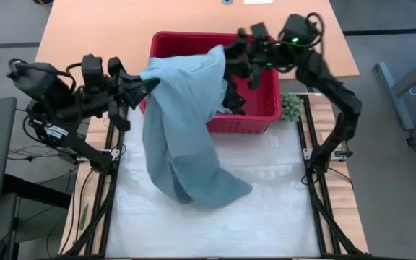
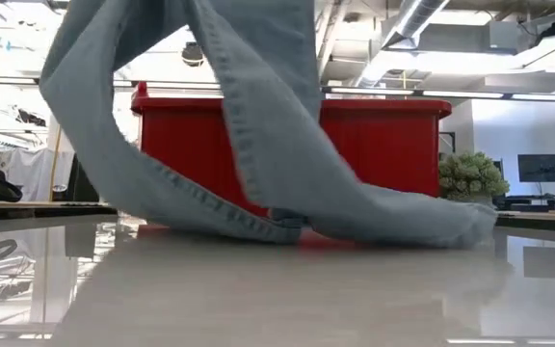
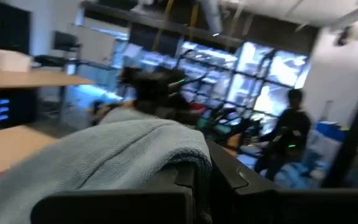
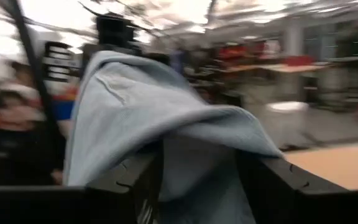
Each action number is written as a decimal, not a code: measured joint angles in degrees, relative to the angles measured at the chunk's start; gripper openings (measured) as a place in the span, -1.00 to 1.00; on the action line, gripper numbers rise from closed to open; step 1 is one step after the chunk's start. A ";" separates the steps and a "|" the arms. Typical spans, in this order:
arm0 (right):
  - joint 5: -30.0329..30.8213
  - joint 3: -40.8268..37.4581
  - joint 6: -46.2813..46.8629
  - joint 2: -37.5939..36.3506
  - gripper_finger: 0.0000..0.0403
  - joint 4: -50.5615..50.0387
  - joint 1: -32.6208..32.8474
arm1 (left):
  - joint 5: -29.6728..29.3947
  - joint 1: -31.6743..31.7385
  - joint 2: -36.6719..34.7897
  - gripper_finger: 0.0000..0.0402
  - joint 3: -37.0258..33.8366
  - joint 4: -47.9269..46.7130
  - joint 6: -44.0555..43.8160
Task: Fold Laundry from Bin
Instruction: Fold the light blue pants
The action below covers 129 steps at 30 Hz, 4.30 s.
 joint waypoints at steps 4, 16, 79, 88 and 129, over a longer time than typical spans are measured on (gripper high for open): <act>4.71 0.07 -2.71 -3.09 0.09 -8.63 -1.82 | -2.21 1.46 -2.69 -1.00 -4.58 -0.82 0.36; 9.86 -19.36 12.57 -10.09 0.09 -9.15 4.44 | 4.22 8.31 -20.76 -1.00 -40.90 24.07 -9.81; -7.75 -22.17 4.81 -12.83 -0.88 17.30 13.66 | 18.92 8.45 -31.57 -0.06 -55.90 29.79 -17.29; 6.20 -15.56 -3.75 -10.05 -0.88 -25.88 13.39 | 12.94 8.47 -28.35 0.04 -55.88 16.33 -18.53; 8.38 -15.52 -11.87 3.16 -0.88 -53.89 17.89 | 7.23 2.46 13.63 0.04 -55.90 25.66 32.16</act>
